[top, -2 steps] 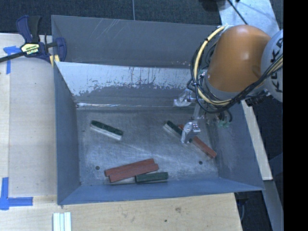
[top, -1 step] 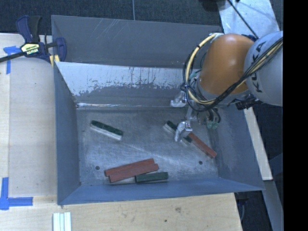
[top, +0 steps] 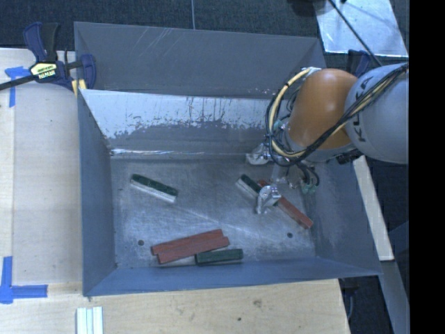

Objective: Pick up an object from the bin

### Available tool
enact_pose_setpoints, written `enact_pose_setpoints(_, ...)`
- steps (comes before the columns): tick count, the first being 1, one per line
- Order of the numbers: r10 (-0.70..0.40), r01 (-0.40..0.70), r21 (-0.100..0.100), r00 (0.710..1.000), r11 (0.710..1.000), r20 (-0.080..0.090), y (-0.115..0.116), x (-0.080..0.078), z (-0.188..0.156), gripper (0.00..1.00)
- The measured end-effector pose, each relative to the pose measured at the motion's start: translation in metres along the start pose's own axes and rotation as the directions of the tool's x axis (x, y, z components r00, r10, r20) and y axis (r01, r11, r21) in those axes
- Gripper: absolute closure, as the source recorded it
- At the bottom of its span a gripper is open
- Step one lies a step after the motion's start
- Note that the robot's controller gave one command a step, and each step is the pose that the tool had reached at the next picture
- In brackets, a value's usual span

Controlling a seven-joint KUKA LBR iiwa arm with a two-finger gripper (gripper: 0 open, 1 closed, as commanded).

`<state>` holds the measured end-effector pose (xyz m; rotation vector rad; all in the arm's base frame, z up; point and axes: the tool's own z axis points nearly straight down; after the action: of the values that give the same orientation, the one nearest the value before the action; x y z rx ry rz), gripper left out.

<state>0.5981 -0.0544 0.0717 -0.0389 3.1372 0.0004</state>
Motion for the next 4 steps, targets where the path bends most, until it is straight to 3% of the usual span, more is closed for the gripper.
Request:
enact_pose_setpoints(1,0.285,-0.285,0.0,0.958,0.958,0.003,0.0006,-0.0062,-0.0024,0.0)
enact_pose_setpoints(2,0.102,-0.102,0.001,0.995,0.995,0.008,0.0003,-0.0055,-0.0035,0.0)
enact_pose_setpoints(3,0.284,-0.284,-0.004,0.959,0.959,0.015,0.0012,-0.0117,-0.0081,1.0)
enact_pose_setpoints(4,0.284,-0.284,-0.004,0.959,0.959,0.015,0.0012,-0.0117,-0.0081,1.0)
